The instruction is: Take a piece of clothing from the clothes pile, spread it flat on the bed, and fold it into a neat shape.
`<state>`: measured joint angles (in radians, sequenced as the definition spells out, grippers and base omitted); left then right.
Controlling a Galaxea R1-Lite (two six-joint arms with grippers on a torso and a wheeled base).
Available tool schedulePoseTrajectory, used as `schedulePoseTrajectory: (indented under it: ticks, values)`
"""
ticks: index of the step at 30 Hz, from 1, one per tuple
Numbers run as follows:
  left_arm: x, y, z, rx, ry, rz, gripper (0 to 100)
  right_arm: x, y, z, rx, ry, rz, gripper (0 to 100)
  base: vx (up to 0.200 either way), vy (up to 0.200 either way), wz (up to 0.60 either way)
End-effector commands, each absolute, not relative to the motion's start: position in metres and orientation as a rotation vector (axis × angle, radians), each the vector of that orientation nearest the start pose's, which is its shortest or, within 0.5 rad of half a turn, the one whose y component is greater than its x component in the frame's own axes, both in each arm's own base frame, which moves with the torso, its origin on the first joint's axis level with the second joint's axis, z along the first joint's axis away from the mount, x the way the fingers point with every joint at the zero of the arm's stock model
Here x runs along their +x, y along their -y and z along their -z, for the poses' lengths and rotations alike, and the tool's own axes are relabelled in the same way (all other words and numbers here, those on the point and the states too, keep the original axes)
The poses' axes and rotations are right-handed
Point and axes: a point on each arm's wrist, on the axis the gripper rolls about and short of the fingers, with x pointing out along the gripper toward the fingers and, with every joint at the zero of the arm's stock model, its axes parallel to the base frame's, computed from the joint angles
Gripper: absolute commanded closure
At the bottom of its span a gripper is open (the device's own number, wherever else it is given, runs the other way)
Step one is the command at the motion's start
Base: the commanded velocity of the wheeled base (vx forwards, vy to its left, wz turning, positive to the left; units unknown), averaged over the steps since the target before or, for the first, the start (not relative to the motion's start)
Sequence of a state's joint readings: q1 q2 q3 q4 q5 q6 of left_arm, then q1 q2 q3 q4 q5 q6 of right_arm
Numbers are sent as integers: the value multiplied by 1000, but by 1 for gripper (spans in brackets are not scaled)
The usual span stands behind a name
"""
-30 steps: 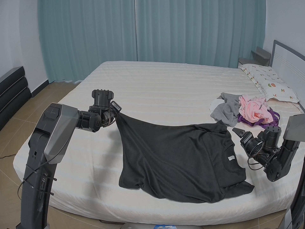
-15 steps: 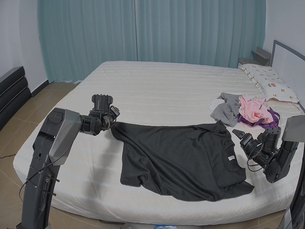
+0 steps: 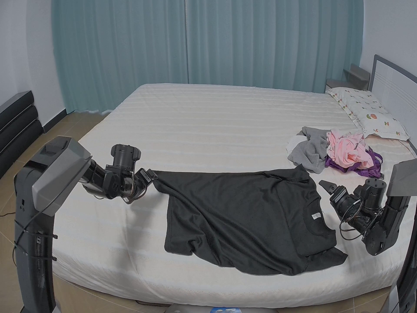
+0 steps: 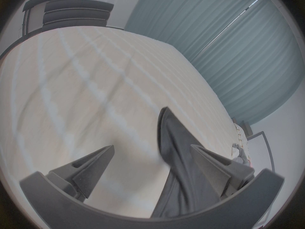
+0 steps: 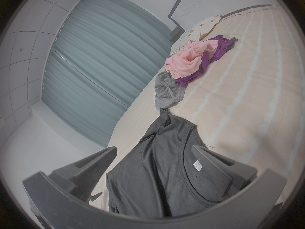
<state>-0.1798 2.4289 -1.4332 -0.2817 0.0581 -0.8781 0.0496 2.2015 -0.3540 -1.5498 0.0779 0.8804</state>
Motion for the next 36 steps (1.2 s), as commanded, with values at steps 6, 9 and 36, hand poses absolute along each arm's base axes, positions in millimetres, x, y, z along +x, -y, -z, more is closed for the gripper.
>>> schedulePoseTrajectory:
  ticks: [6, 9, 36]
  values:
    - [321, 93, -53, -766, -819, -92, 0, 276, -22, -28, 862, -375, 5, 0, 0, 0, 0]
    - [296, 101, -40, -772, -823, -64, 0, 272, -22, -27, 848, -386, 8, 0, 0, 0, 0]
    - [281, 101, -30, -837, -825, -62, 0, 261, -30, -28, 811, -421, -19, 0, -44, 0, 0]
